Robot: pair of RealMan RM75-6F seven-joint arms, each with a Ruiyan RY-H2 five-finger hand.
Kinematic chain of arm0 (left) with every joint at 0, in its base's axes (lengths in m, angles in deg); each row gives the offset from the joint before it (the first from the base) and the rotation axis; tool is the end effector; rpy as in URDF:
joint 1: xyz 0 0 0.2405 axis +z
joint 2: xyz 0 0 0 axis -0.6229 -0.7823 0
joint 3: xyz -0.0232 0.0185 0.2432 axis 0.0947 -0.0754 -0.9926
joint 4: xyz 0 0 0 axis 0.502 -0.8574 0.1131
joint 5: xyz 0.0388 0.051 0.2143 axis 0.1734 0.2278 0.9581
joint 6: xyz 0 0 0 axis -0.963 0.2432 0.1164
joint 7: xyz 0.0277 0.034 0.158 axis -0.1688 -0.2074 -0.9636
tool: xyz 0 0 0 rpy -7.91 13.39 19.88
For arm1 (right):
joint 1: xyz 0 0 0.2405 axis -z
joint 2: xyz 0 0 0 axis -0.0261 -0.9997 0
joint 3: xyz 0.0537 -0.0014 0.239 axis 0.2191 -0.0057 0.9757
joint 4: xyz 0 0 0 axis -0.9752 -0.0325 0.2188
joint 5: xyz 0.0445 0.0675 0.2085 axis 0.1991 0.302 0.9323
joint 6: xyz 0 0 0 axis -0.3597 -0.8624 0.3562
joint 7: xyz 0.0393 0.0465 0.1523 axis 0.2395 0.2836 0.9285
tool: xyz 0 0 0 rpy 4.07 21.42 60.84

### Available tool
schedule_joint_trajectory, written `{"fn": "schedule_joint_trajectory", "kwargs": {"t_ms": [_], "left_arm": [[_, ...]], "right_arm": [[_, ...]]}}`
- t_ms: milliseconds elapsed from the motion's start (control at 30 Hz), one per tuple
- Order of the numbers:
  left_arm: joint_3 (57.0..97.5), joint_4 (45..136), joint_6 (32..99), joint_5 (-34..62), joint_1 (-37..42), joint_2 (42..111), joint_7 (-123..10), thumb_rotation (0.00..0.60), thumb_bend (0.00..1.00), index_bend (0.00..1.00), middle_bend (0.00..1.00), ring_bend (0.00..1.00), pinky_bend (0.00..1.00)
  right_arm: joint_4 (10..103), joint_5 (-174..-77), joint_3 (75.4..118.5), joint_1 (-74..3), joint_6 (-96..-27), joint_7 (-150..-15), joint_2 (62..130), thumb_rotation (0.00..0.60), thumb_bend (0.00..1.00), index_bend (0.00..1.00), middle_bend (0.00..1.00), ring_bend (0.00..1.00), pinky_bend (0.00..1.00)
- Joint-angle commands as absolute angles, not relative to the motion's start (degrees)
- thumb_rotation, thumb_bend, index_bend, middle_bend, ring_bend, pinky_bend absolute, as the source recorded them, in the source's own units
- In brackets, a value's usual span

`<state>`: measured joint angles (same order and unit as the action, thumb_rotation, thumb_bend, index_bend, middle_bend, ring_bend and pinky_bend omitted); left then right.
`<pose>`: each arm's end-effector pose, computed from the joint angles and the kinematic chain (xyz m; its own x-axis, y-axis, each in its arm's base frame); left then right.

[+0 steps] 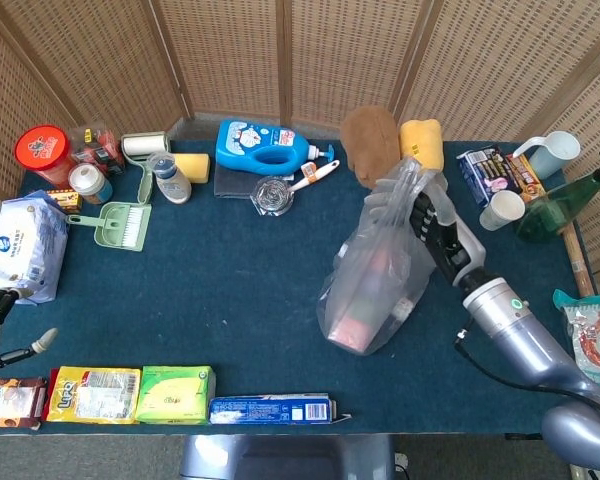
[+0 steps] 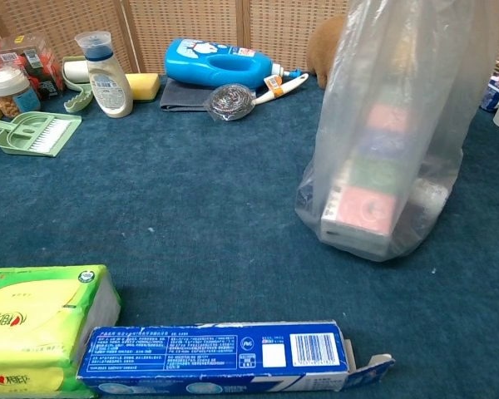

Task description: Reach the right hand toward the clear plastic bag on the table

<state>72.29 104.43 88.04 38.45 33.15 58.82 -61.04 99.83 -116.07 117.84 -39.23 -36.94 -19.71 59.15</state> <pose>-0.3204 0.2072 0.1493 0.5367 -0.0448 0.8426 0.8434 -0.0011 -0.5373 -0.0619 -0.3602 0.1560 -0.7866 -0.4379 0.4353 -0.5424 0.1532 -0.8260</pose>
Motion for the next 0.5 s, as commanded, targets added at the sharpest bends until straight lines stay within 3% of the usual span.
{"fn": "schedule_joint_trajectory", "kwargs": {"t_ms": [33,500], "left_arm": [[72.3,104.3,88.1,38.3,33.3,58.8,-60.8,0.000,0.16,0.29,0.36,0.31,0.13],[72.5,103.0,88.2,38.0,33.4,59.0,-59.2,0.000,0.16,0.29,0.36,0.31,0.13]], "right_arm": [[98.5,-112.0,121.5,-42.0,-32.3,-15.7,60.0,0.000,0.29,0.22,0.31,0.30,0.27],[92.8,-97.3,134.2,-44.0,-18.0,-3.5,58.6,0.000,0.29,0.28,0.37,0.42,0.45]]}}
